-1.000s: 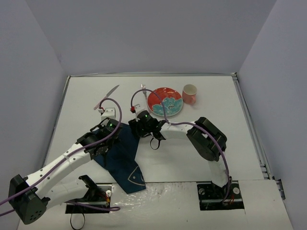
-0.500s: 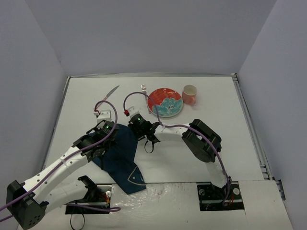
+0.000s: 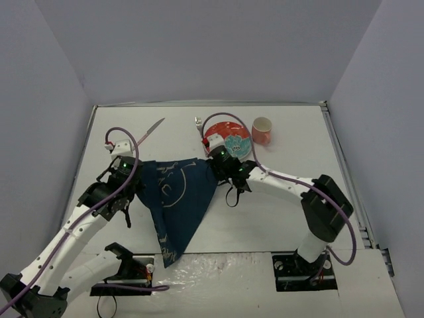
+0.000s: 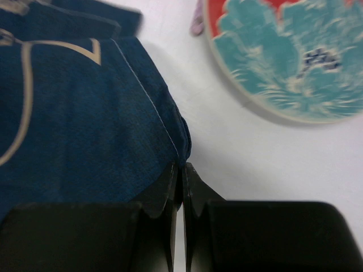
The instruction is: Set the dinner table for one person
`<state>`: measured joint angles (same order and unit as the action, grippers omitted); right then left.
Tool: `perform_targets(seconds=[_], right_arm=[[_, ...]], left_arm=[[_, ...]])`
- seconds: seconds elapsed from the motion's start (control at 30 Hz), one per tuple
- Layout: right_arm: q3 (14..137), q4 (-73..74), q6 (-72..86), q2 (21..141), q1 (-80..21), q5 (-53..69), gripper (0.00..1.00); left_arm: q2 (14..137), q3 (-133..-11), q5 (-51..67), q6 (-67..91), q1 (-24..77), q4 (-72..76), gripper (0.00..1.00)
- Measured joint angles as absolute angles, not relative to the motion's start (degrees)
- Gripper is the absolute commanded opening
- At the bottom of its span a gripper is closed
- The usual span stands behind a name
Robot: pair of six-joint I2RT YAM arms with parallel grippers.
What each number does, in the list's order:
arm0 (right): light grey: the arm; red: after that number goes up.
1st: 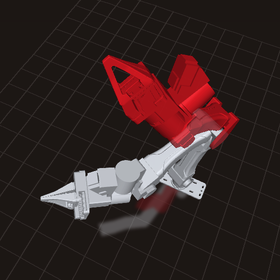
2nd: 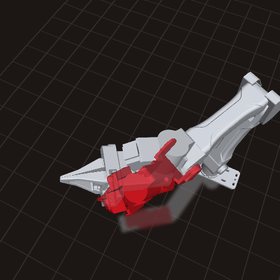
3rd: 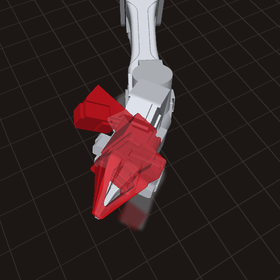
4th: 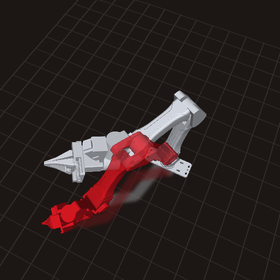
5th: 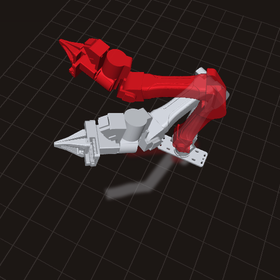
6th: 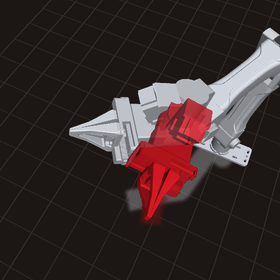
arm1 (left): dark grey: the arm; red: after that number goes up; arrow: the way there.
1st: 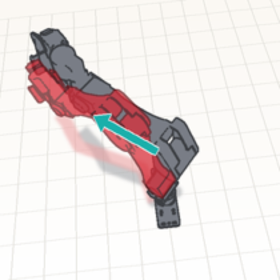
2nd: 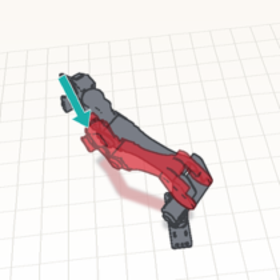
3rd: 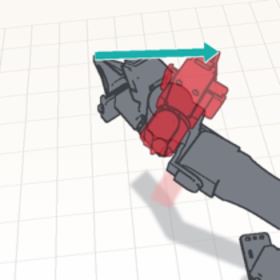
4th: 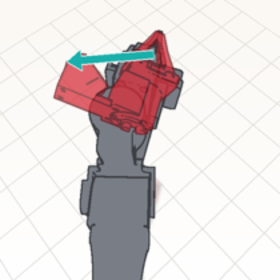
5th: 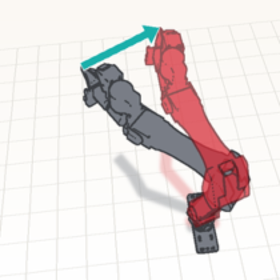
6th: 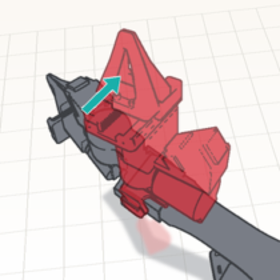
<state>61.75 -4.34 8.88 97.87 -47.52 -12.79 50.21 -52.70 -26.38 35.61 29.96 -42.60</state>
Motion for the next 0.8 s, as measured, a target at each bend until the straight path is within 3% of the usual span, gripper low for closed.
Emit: perform_targets(seconds=[0.23,0.8], right_arm=[[58.1,-1.8,9.5,84.4,-44.8,-14.2,0.0],[47.4,7.3,21.2,71.1,-50.3,-14.1,0.0]], left_arm=[[52.0,-55.7,-26.4,31.5,22.9,-43.9,0.0],[66.7,-64.2,-22.7,19.8,8.5,-36.3,0.0]])
